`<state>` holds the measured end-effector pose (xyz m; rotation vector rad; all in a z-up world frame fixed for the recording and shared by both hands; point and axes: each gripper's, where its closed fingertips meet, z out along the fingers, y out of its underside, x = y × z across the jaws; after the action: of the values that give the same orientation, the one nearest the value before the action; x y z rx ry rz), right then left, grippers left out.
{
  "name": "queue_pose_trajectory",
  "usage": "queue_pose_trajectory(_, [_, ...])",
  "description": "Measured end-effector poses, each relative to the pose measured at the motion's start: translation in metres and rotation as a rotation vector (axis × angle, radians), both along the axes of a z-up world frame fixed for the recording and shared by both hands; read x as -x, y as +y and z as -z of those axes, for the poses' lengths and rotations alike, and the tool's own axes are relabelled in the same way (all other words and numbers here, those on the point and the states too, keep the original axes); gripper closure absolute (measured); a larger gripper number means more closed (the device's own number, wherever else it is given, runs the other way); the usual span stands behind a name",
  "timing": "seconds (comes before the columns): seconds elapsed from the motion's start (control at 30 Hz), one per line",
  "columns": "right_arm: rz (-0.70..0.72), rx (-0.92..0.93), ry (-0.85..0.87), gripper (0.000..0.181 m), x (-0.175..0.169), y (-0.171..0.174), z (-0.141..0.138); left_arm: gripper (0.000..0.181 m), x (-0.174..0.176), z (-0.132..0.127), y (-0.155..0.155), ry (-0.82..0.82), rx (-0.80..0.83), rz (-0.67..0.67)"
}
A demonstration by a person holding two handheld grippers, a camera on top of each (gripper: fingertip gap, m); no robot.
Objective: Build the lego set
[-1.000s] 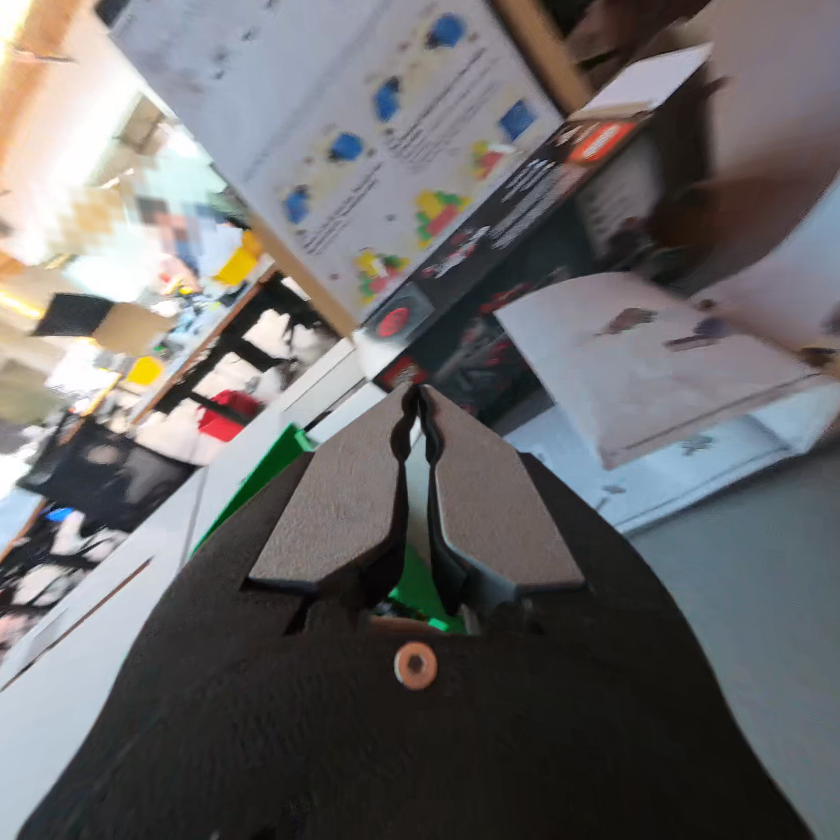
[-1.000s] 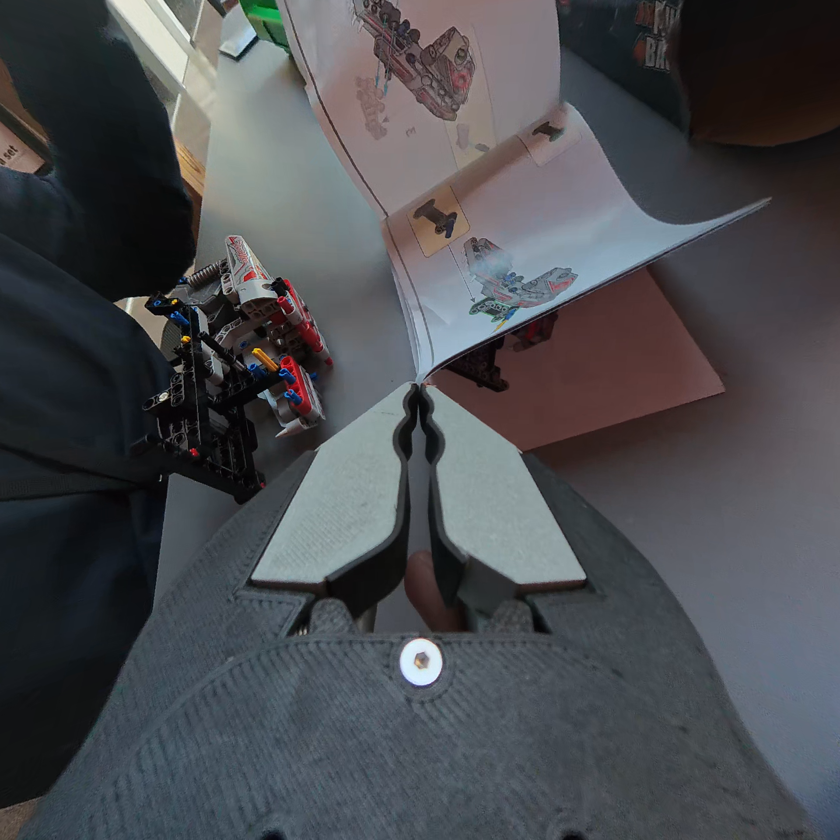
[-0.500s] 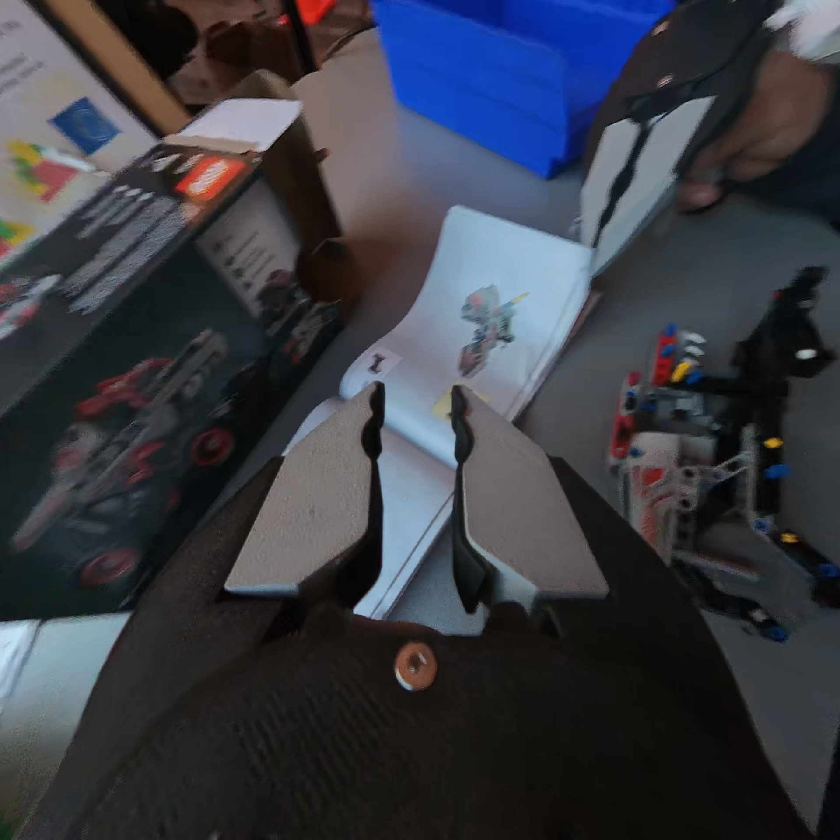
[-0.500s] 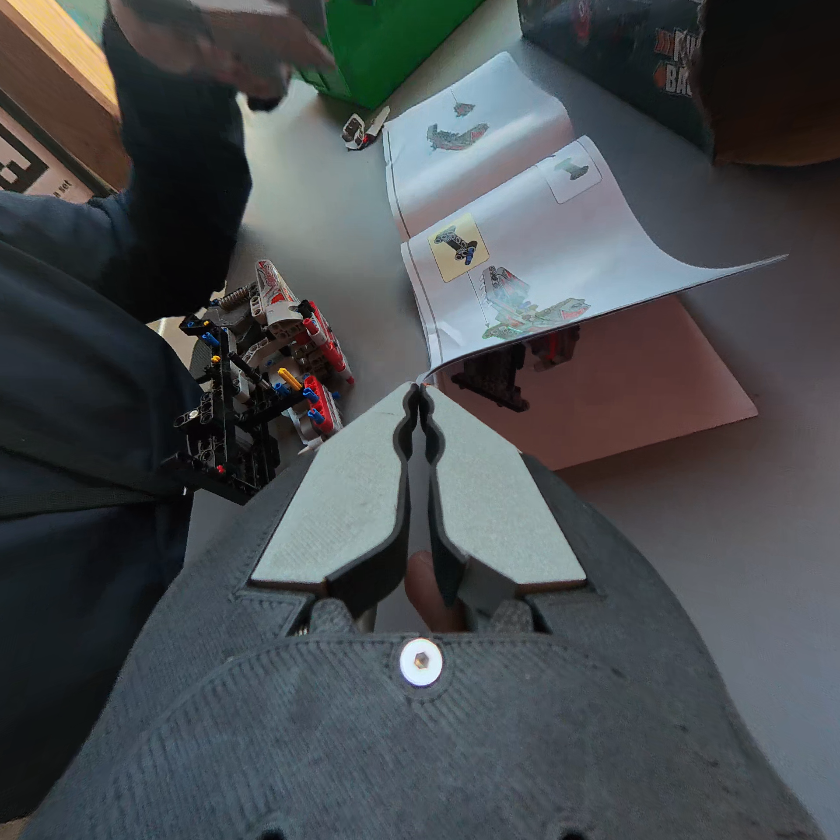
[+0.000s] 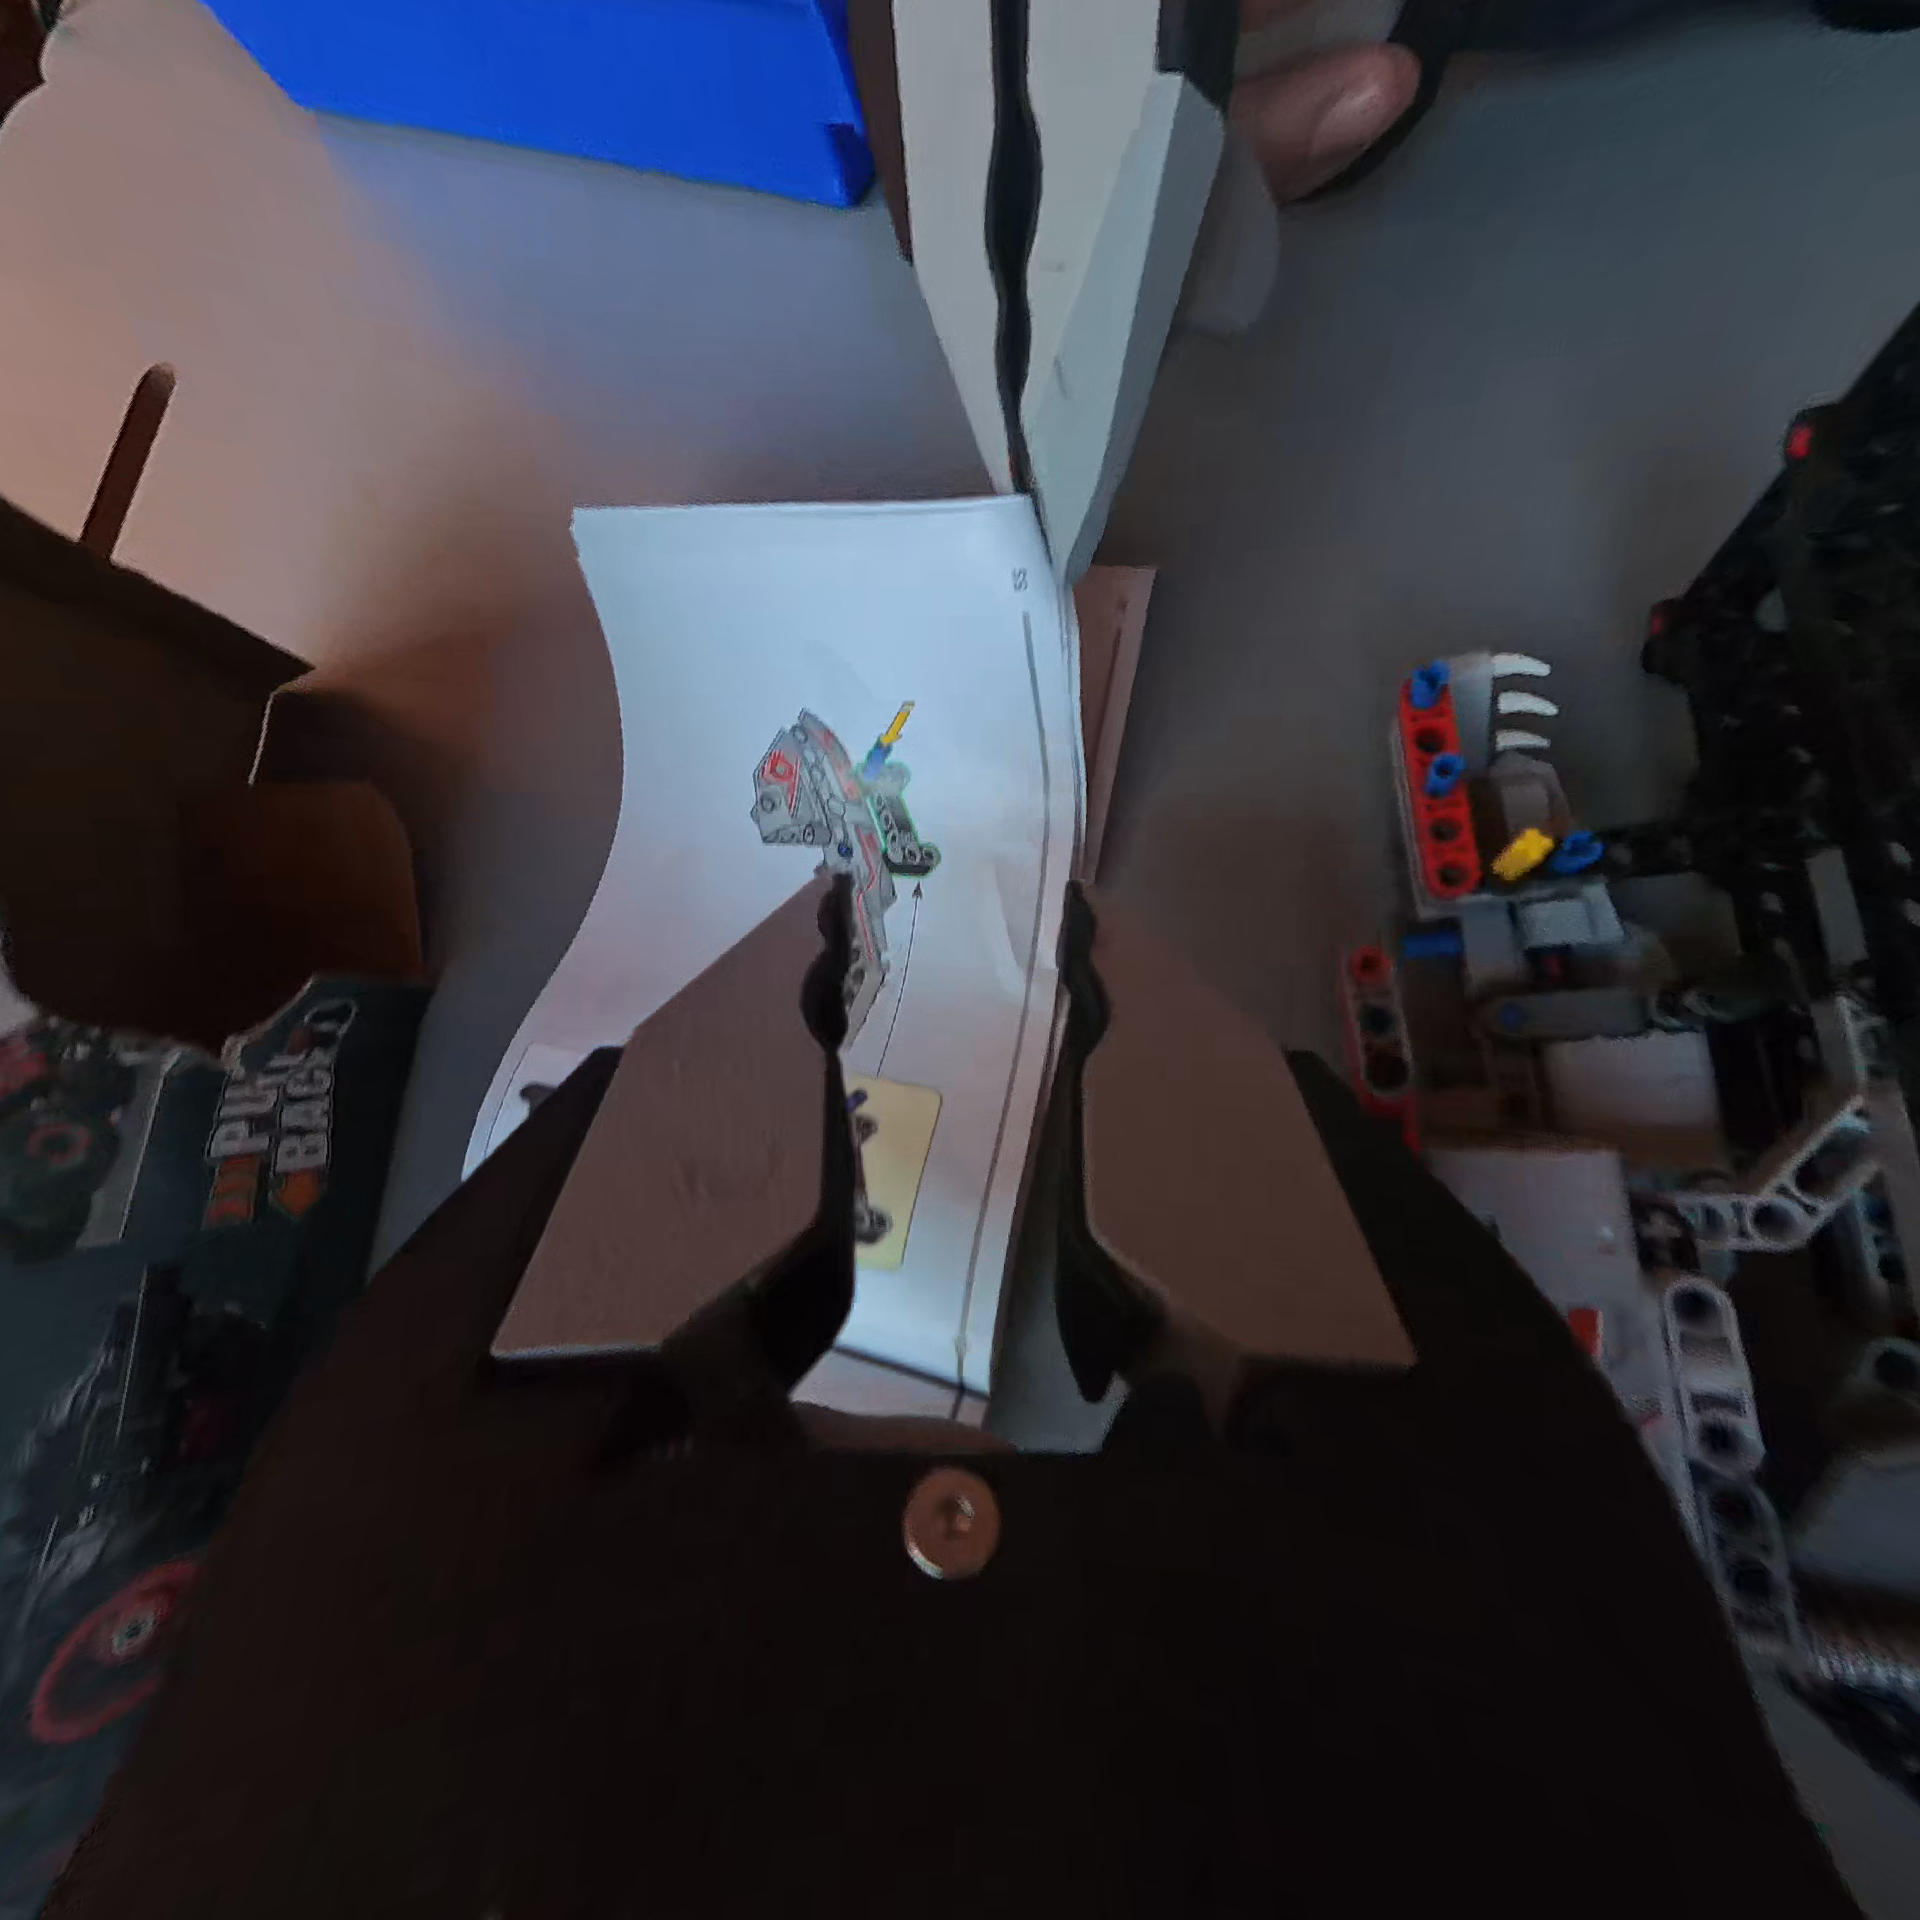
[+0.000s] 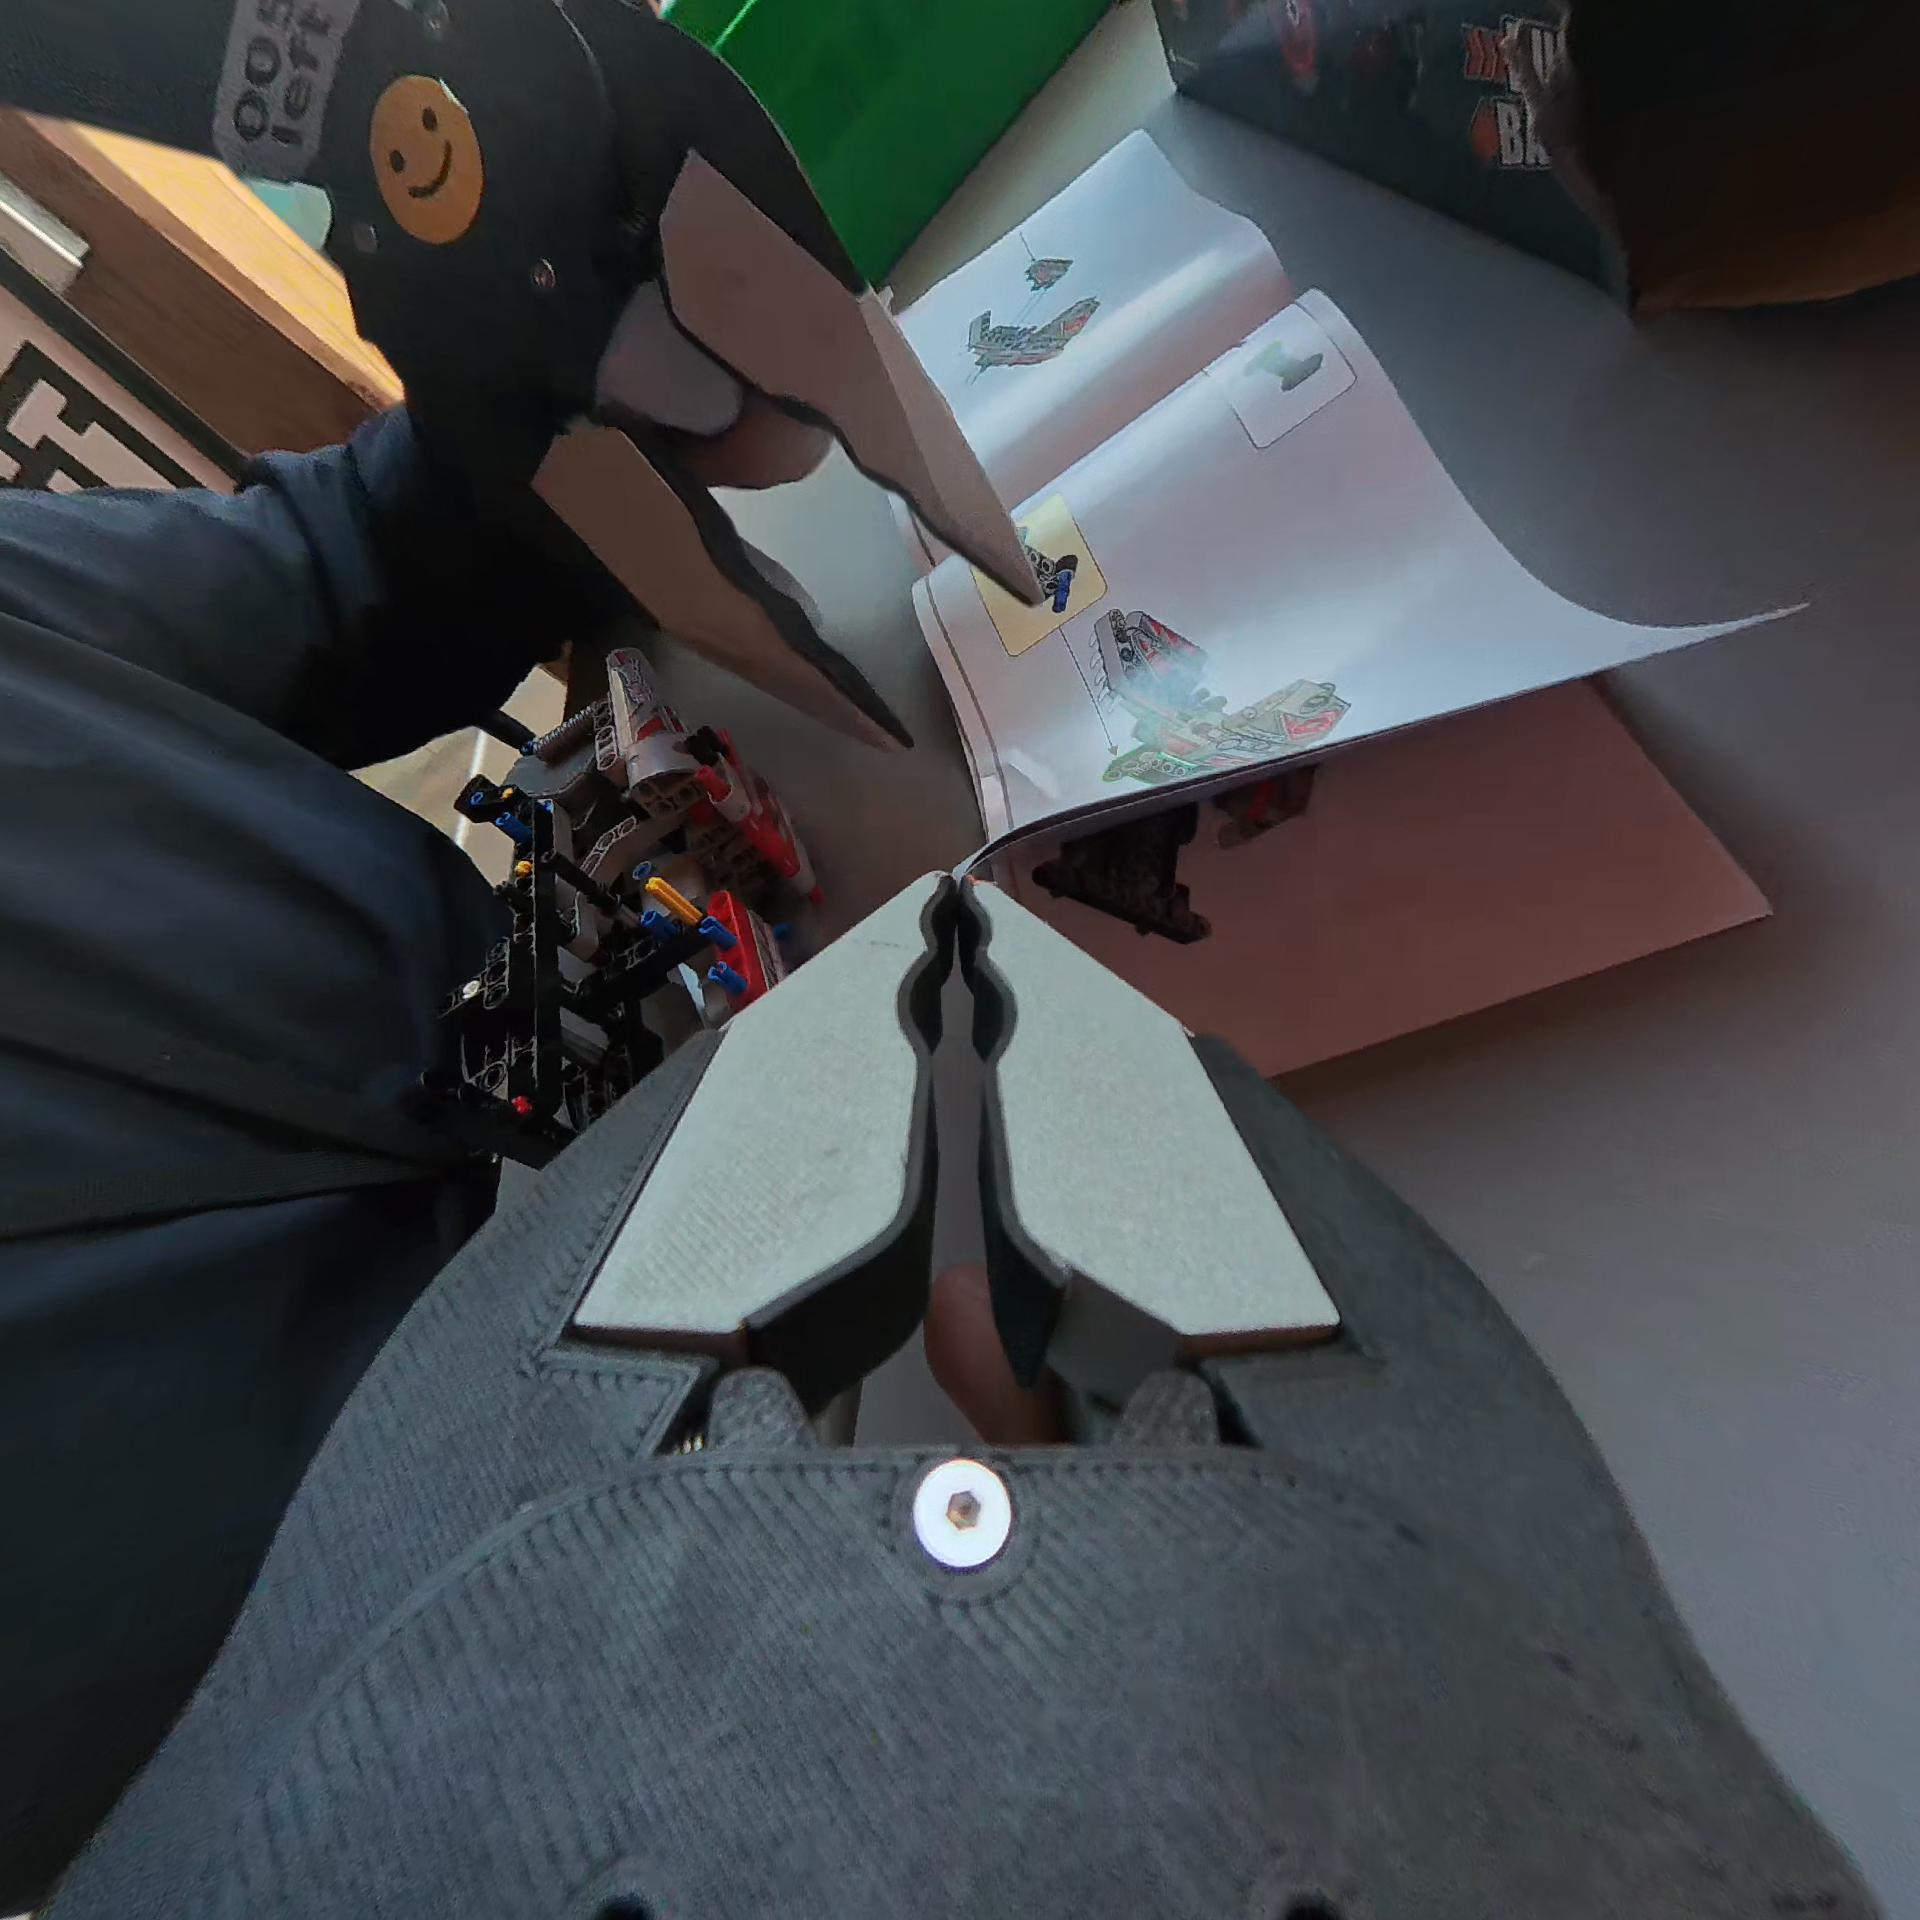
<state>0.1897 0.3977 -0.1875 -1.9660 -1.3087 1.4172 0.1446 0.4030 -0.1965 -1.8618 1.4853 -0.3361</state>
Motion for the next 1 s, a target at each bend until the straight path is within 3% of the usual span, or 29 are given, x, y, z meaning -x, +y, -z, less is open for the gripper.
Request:
queue_pose_trajectory(0.5, [-0.005, 0.013, 0.007, 0.181, 0.001, -0.001, 0.0, 0.145, -0.047, 0.016, 0.002, -0.038, 0.049, 0.115])
queue_pose_trajectory(0.67, [0.001, 0.013, 0.003, 0.181, 0.001, 0.0, 0.001, 0.157, -0.047, 0.019, 0.005, -0.031, 0.037, 0.124])
queue_pose_trajectory(0.8, [0.002, 0.03, 0.013, 0.181, 0.001, 0.002, 0.0, 0.179, -0.046, 0.017, 0.005, -0.051, 0.034, 0.132])
queue_pose_trajectory(1.0, [0.002, 0.006, -0.006, 0.181, 0.0, 0.002, 0.003, 0.181, -0.047, 0.016, 0.004, -0.05, 0.022, 0.137])
